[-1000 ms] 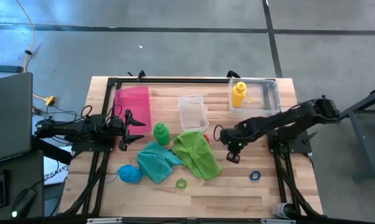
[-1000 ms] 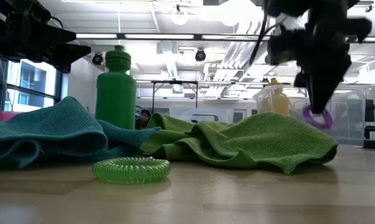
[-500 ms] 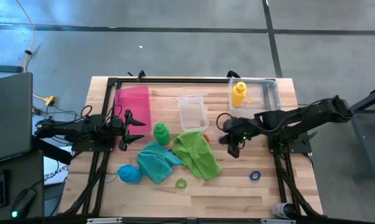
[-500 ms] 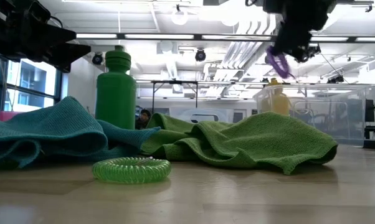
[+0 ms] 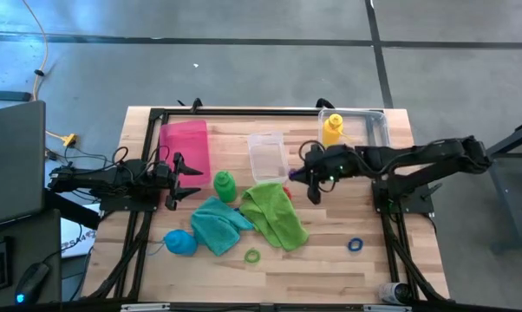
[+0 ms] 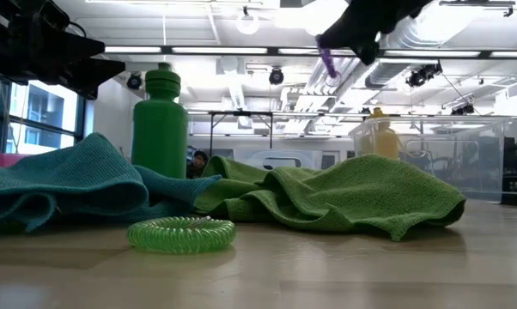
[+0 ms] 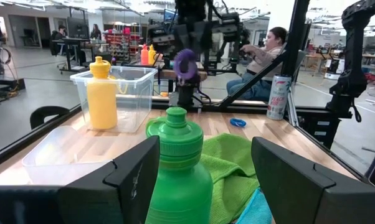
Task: Pick & Place Sports Items
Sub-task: Put the right purple spring keychain into the left transparent bin
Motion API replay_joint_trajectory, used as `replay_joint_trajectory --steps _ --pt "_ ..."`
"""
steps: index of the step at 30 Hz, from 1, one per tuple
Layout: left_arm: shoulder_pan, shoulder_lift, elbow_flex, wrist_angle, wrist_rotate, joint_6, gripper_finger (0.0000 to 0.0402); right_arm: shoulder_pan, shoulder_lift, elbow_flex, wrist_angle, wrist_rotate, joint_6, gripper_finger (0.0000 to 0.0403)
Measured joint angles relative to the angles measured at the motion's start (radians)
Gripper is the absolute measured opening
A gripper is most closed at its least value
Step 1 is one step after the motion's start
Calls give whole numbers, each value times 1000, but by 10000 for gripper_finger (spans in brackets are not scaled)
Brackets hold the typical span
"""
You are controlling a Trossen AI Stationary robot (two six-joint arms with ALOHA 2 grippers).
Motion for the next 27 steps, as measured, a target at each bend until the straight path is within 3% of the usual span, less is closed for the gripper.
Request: replay_joint_trajectory --steps 8,21,27 --pt "0 0 0 0 0 0 249 -95 84 0 102 0 -19 5" --pt "0 0 0 1 0 0 249 -170 269 -1 281 -22 -178 5" --pt "0 0 0 1 0 0 249 -179 299 -1 293 2 -190 28"
